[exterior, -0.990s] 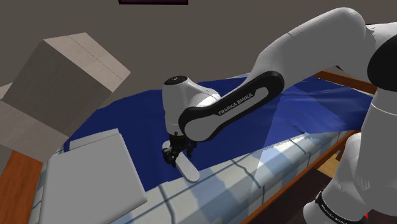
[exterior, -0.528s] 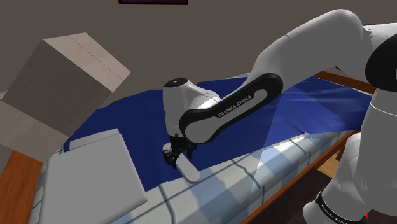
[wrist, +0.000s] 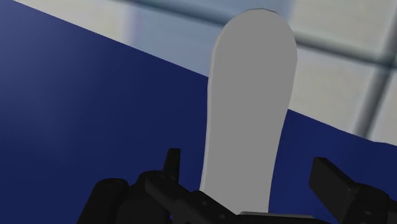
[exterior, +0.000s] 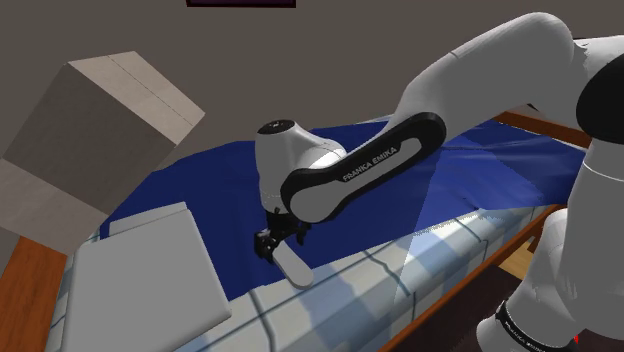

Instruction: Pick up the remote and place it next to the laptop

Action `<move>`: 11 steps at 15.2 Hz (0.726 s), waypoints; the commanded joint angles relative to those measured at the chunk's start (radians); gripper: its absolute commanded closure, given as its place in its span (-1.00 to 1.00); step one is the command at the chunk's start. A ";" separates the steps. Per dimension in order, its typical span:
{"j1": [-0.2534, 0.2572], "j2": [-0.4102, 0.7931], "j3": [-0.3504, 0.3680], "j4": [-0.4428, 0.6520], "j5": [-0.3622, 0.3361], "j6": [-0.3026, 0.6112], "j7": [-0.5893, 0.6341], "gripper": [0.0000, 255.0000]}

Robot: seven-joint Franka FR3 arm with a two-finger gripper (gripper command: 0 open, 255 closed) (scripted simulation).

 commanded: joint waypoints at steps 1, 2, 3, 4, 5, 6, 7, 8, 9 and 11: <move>-0.003 -0.030 0.003 0.019 0.011 -0.048 -0.007 -1.00; -0.004 -0.046 0.004 0.035 0.017 -0.078 -0.012 -1.00; -0.005 -0.057 0.004 0.048 0.022 -0.103 -0.015 -1.00; -0.005 -0.057 0.004 0.048 0.022 -0.103 -0.015 -1.00; -0.005 -0.057 0.004 0.048 0.022 -0.103 -0.015 -1.00; -0.005 -0.057 0.004 0.048 0.022 -0.103 -0.015 -1.00; -0.005 -0.057 0.004 0.048 0.022 -0.103 -0.015 -1.00; -0.005 -0.057 0.004 0.048 0.022 -0.103 -0.015 -1.00; -0.005 -0.057 0.004 0.048 0.022 -0.103 -0.015 -1.00; -0.005 -0.057 0.004 0.048 0.022 -0.103 -0.015 -1.00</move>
